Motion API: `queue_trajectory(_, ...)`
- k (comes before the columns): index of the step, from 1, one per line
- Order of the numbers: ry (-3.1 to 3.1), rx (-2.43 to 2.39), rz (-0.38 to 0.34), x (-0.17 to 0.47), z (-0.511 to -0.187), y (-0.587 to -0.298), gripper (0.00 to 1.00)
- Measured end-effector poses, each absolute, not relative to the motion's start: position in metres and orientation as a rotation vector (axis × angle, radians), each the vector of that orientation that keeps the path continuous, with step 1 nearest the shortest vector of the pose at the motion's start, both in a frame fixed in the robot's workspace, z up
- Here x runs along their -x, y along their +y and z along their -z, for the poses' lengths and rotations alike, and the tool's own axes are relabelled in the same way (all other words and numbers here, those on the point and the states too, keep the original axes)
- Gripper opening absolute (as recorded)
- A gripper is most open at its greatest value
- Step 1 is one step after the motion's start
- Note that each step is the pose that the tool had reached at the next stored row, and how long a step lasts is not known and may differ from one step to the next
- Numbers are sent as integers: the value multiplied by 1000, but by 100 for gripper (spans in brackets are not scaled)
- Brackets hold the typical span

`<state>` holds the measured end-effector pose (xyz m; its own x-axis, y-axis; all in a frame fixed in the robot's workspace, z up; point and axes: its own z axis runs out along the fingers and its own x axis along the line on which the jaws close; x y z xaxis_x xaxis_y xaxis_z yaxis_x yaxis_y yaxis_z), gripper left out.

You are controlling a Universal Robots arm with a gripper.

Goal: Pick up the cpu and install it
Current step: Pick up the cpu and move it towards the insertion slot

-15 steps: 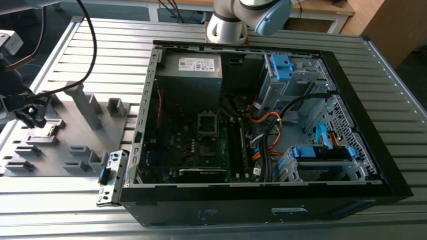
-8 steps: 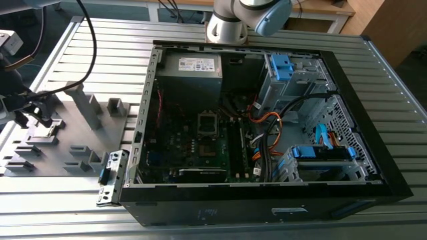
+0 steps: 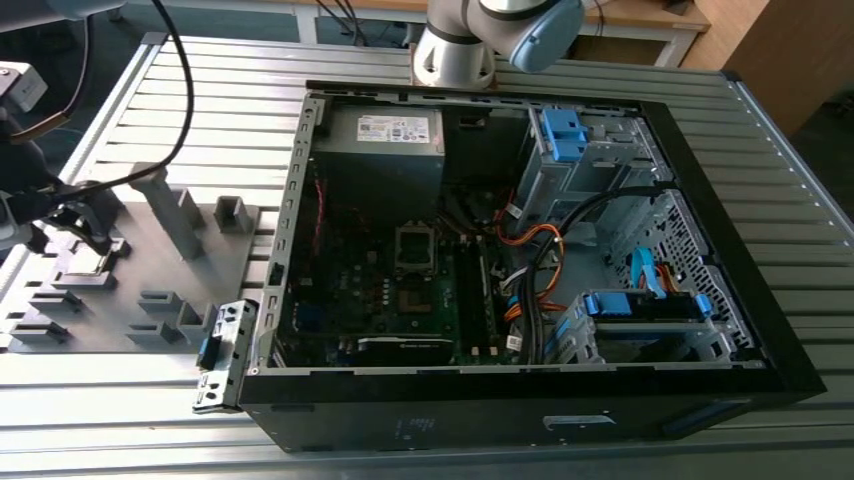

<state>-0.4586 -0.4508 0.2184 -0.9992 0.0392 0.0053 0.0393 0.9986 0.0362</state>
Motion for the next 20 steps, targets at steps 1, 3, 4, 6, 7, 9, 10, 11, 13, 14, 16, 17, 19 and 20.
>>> queue_trajectory(1, -3136, 62, 57, 459, -217, -451, 71)
queue_trajectory(3, -3136, 61, 57, 459, -215, -451, 71)
queue_trajectory(4, -3136, 57, 57, 459, -214, -451, 71)
queue_trajectory(6, -3136, 42, 57, 459, -212, -451, 71)
queue_trajectory(7, -3136, 32, 57, 459, -211, -451, 71)
queue_trajectory(9, -3136, 14, 57, 459, -210, -451, 71)
queue_trajectory(10, -3136, 11, 56, 459, -210, -451, 71)
queue_trajectory(11, -3135, 11, 56, 459, -209, -451, 71)
queue_trajectory(13, -3136, 11, 57, 459, -209, -450, 71)
queue_trajectory(14, -3136, 11, 57, 459, -209, -449, 71)
queue_trajectory(16, -3136, 11, 57, 459, -208, -447, 71)
queue_trajectory(17, -3136, 11, 57, 459, -208, -447, 71)
queue_trajectory(19, -3136, 11, 55, 460, -207, -447, 71)
queue_trajectory(20, -3136, 11, 54, 461, -206, -447, 71)
